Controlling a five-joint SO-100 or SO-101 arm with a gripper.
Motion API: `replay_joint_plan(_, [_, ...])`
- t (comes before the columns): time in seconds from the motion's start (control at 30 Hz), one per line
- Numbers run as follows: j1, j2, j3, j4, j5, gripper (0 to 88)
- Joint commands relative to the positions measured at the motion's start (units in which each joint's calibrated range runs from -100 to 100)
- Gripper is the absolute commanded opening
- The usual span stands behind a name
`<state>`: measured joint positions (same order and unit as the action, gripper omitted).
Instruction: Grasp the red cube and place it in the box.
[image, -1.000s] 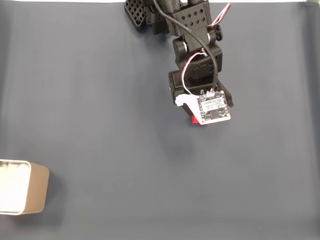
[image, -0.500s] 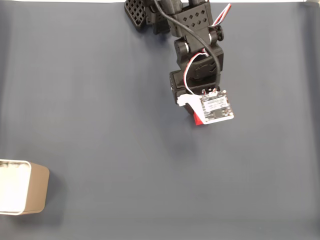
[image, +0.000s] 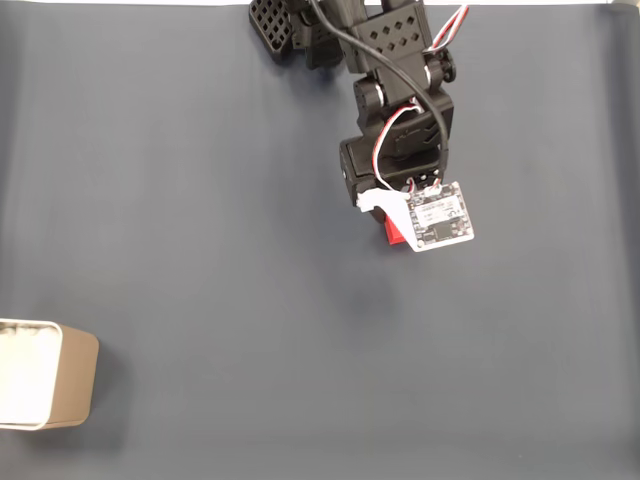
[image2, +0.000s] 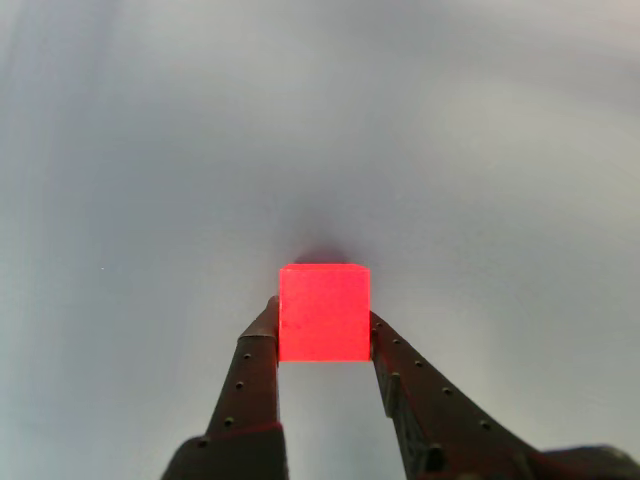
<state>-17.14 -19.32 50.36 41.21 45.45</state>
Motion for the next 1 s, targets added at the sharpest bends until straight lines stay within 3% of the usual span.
replay_joint_plan(0.0, [2.72, -4.16, -5.65, 5.27, 0.49, 0.0])
replay_joint_plan(0.43, [14.58, -9.88, -15.6, 14.69, 3.08, 0.0])
replay_joint_plan(0.97, [26.87, 1.99, -40.87, 15.1, 4.4, 0.0])
